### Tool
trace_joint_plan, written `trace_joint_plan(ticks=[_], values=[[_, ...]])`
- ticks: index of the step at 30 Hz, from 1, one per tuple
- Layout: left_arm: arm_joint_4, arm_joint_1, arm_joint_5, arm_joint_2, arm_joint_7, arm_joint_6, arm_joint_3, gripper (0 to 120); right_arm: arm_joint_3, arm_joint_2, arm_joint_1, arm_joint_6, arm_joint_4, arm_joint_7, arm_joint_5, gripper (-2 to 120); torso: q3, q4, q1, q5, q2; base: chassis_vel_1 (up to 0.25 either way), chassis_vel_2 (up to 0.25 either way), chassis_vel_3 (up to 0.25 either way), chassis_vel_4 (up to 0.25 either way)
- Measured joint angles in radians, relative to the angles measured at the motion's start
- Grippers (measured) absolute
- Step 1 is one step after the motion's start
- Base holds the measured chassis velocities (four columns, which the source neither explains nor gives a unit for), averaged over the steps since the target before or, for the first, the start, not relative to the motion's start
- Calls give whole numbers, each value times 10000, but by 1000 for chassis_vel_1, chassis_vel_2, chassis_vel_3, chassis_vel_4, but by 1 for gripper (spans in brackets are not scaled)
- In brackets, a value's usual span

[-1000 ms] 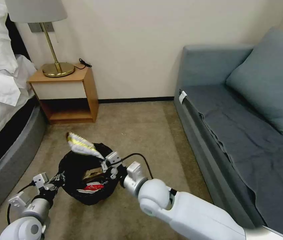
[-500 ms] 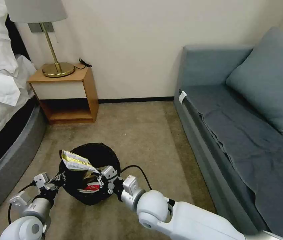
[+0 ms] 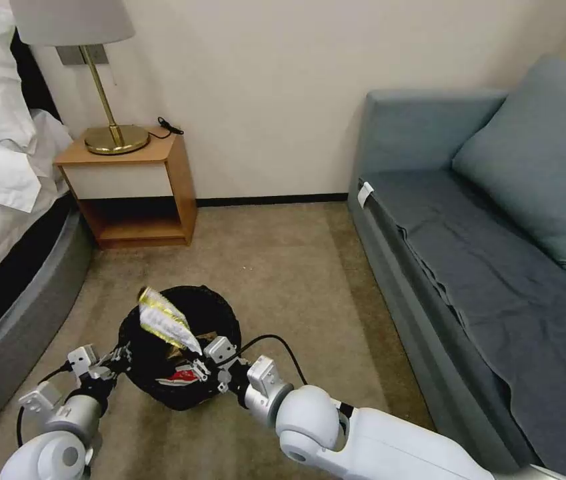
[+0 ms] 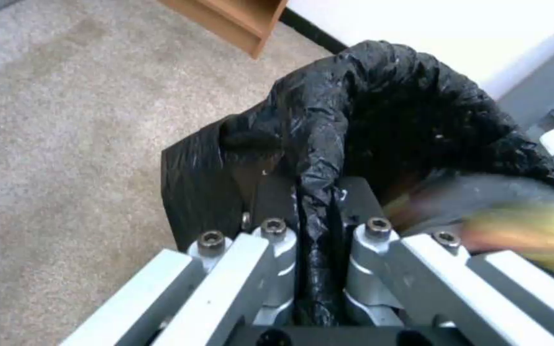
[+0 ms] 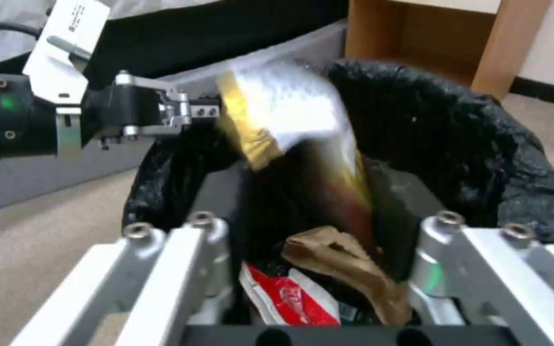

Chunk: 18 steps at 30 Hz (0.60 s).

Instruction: Pick up the trash bin, then pick up the garbage on the floor and place it into the trash bin.

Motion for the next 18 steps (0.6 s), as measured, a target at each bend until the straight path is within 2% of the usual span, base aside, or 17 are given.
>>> trace_joint_plan(ticks=[2,7,11,15,18], values=[[4,4,0,-12,1,-3,-3,5,-13,16,19,0,8,1,-10,55,0,0,0,0,0,0,0,0,0],[21,6,-4,-19,2,-10,-24,5,-16,31,29,0,35,1,-12,67,0,0,0,0,0,0,0,0,0],[38,29,-116,-19,-59,29,-41,5,218,16,-21,19,205,101,-139,88,0,0,0,0,0,0,0,0,0],[38,37,-260,-22,-193,164,-19,5,512,9,-108,59,328,251,-372,96,0,0,0,0,0,0,0,0,0],[38,44,-529,-32,-421,382,24,5,1170,-128,-398,212,509,394,-1089,100,0,1,0,1,0,0,0,0,0]])
